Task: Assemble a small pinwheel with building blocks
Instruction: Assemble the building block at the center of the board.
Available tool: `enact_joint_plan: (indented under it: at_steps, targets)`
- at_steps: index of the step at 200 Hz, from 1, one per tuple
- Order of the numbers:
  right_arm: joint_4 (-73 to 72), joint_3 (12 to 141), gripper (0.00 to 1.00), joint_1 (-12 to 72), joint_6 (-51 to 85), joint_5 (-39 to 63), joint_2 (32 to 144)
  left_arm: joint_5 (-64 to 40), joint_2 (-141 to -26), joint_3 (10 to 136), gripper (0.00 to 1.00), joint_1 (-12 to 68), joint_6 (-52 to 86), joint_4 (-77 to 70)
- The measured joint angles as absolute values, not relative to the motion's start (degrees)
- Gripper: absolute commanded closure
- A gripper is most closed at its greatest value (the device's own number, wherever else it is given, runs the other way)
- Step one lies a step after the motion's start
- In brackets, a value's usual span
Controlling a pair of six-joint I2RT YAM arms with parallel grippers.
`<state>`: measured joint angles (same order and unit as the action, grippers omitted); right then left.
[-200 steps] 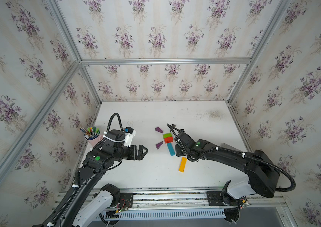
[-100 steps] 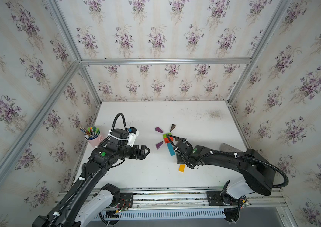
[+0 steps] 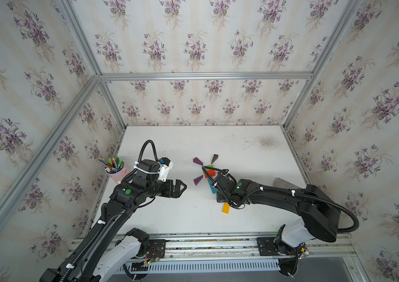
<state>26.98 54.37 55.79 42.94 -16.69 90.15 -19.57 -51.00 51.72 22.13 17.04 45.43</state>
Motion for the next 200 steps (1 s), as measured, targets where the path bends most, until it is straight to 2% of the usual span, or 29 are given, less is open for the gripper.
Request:
enact_joint_plan:
  at_steps: [33, 67, 200]
  targets:
    - [26.3, 63.8, 0.38, 53.9, 36.2, -17.1, 99.1, -19.6, -50.5, 51.8, 0.01, 22.0, 17.0, 45.3]
    - [26.6, 66.5, 0.41, 52.3, 32.5, -16.3, 105.2, -19.2, -48.9, 51.6, 0.01, 21.8, 17.0, 45.0]
    - [24.5, 65.9, 0.57, 51.4, 28.9, -11.9, 107.6, -19.1, -48.0, 51.6, 0.01, 21.4, 17.1, 44.2]
